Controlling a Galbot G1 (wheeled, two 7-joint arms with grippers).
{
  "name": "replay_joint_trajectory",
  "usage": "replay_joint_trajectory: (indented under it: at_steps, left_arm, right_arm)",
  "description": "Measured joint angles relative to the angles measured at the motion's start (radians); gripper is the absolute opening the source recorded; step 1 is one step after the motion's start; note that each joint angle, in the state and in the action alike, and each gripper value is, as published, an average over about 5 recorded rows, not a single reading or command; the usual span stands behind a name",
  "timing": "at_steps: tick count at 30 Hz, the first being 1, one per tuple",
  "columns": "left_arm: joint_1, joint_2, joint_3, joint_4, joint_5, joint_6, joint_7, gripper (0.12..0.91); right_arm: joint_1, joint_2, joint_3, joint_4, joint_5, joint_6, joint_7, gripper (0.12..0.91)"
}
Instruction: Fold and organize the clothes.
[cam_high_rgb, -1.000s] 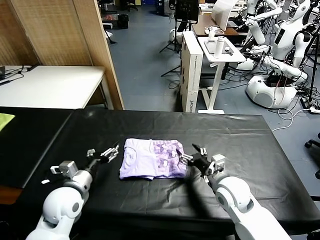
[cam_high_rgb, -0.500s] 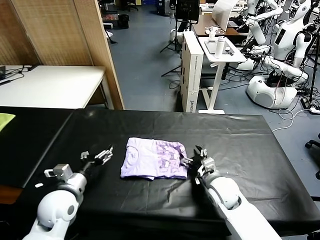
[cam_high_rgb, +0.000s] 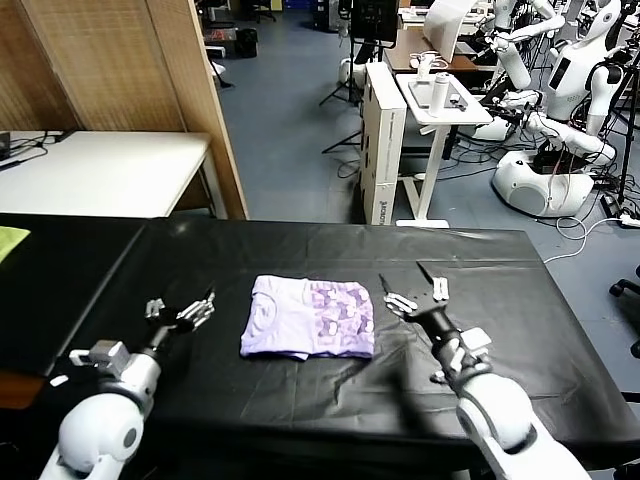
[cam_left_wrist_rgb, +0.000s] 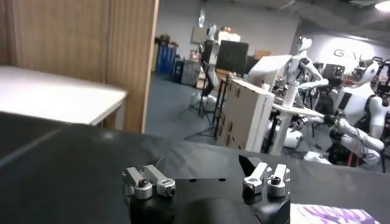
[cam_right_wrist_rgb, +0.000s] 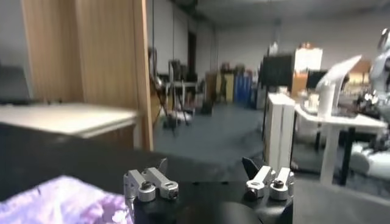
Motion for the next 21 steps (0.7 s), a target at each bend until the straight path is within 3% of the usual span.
replay_joint_trajectory:
  at_steps: [9,15,21]
  left_arm:
    - [0.132,0.047,-0.038,-0.082,-0.043,-0.011,-0.033,0.907]
    - [0.227,0.042,-0.057,-0.136,-0.048,-0.008,-0.056,0.907]
    - [0.331,0.037,-0.078,-0.177,-0.054,-0.013,-0.067,0.907]
  right_arm:
    - [-0.311,0.021,0.151,0.171,-0.053,-0.009,0.053,0.907]
    - [-0.493,0.035,0.221,0.249,-0.07,0.0,0.064,0.907]
    - [-0.615,0.026,0.273,0.312,-0.068,-0.062,0.096,0.907]
